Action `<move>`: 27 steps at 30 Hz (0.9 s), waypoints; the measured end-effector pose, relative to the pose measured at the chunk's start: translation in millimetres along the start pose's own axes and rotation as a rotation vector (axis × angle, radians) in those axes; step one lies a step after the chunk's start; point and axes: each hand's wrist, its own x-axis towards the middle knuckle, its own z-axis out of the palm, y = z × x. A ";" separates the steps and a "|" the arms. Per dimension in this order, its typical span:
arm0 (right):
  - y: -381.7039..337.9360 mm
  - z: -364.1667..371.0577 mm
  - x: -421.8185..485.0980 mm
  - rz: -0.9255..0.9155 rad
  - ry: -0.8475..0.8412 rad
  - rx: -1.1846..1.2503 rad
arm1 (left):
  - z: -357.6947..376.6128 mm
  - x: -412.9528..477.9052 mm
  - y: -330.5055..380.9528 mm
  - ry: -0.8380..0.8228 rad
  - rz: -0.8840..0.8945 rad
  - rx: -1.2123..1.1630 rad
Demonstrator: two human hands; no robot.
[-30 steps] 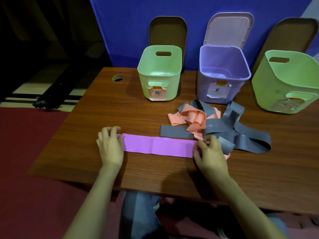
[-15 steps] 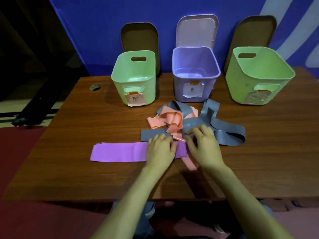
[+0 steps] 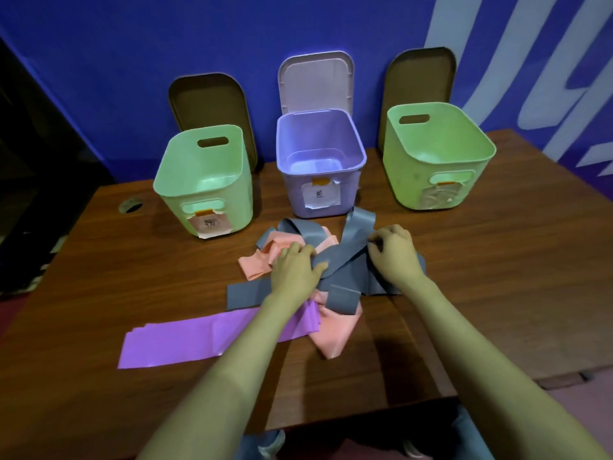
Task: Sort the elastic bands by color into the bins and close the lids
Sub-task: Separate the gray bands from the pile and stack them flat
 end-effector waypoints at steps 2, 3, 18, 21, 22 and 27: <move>2.7 -0.1 4.0 0.065 -0.069 0.000 | -0.3 -0.8 4.4 -0.013 -0.004 0.026; 3.0 -0.7 5.5 0.087 -0.127 -0.002 | 0.2 -1.8 7.1 -0.009 0.001 0.067; -70.2 -99.8 -23.5 -0.368 0.032 0.854 | -57.1 -23.0 52.9 0.152 0.164 -0.785; -82.8 -117.2 -26.6 -0.439 -0.081 0.948 | -84.1 -23.8 73.6 0.056 0.171 -1.162; -86.9 -122.4 -27.9 -0.464 -0.090 0.947 | -90.5 -23.7 77.0 0.089 0.180 -1.194; -101.0 -146.1 -32.8 -0.523 -0.098 0.837 | -111.7 -21.4 85.2 0.278 0.206 -1.197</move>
